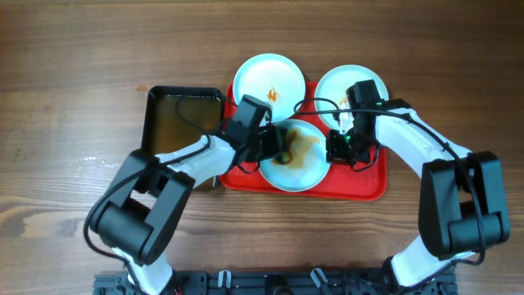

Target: Clean dirty plates on tray and stack at the side

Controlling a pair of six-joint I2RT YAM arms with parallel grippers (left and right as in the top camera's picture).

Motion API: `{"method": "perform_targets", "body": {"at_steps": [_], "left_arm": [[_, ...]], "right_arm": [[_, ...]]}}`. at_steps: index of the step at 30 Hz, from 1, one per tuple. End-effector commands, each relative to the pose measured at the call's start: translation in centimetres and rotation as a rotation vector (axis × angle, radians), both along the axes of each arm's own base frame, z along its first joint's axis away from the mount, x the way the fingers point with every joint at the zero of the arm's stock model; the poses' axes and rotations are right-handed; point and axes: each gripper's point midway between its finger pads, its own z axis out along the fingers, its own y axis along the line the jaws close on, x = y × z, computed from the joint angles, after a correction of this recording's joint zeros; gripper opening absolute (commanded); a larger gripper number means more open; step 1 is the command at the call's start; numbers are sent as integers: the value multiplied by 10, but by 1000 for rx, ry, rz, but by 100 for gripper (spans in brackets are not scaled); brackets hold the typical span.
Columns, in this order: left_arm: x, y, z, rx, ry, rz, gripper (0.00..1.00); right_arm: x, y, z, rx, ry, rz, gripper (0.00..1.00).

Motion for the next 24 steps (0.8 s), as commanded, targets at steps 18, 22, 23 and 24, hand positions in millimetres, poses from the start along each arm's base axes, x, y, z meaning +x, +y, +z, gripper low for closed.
{"method": "perform_targets", "body": {"at_steps": [18,22,23,24], "left_arm": [[23,167,70,486,-260,38,4],[22,190,38,539,-156,66,4],[21,193,29,547,-129,65,4],[19,196,19,562,-102,64,4]], "right_arm": [[-6,-1,-7,-6,32,-10,5],[-7,-1,-7,-6,34,-10,4],[-7,-1,-7,-6,35,-10,4],[-7,-1,-7,-6,35,-10,4]]}}
